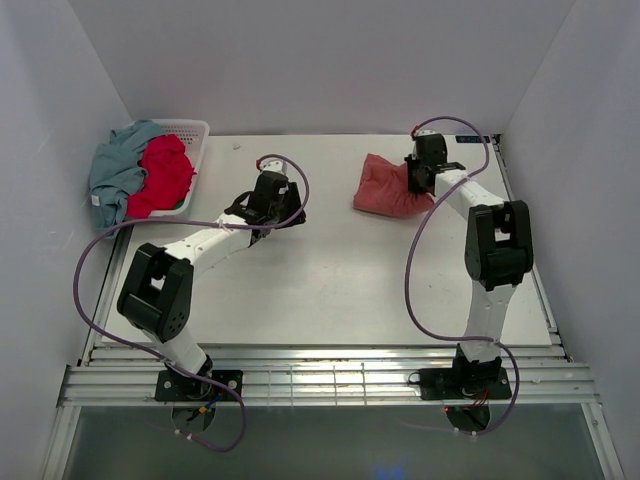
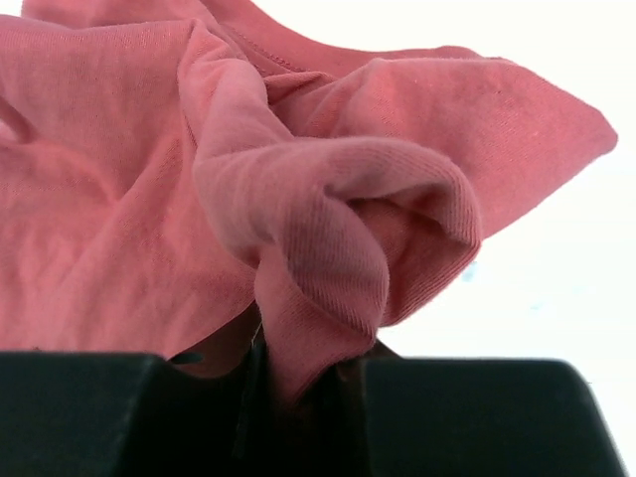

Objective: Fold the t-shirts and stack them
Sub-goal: Fold the tshirt, then neatly place the folded tshirt to the corner

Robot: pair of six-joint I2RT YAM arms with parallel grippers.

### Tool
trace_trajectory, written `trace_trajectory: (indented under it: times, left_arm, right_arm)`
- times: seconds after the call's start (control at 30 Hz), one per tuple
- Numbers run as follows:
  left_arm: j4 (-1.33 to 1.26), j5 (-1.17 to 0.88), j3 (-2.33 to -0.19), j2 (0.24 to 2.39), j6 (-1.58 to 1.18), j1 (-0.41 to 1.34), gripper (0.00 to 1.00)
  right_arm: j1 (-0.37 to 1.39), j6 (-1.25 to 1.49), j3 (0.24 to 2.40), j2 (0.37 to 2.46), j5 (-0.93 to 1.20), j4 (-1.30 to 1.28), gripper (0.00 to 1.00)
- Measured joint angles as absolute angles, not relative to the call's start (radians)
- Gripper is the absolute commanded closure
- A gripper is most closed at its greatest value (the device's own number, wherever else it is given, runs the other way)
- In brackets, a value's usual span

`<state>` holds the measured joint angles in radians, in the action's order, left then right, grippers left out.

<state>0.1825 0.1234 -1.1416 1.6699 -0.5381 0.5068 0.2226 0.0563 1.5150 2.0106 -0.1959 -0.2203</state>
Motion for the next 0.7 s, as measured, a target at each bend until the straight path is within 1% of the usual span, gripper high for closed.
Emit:
trace_trajectory:
  times: [0.37, 0.7]
  left_arm:
    - [0.211, 0.123, -1.117, 1.667, -0.538, 0.496, 0.40]
    - [0.228, 0.122, -1.117, 1.666, -0.538, 0.496, 0.40]
  right_arm:
    - [0.029, -0.120, 1.694, 2.096, -0.204, -0.325, 0.92]
    - [-0.052, -0.273, 1.827, 2.192, -0.233, -0.432, 0.92]
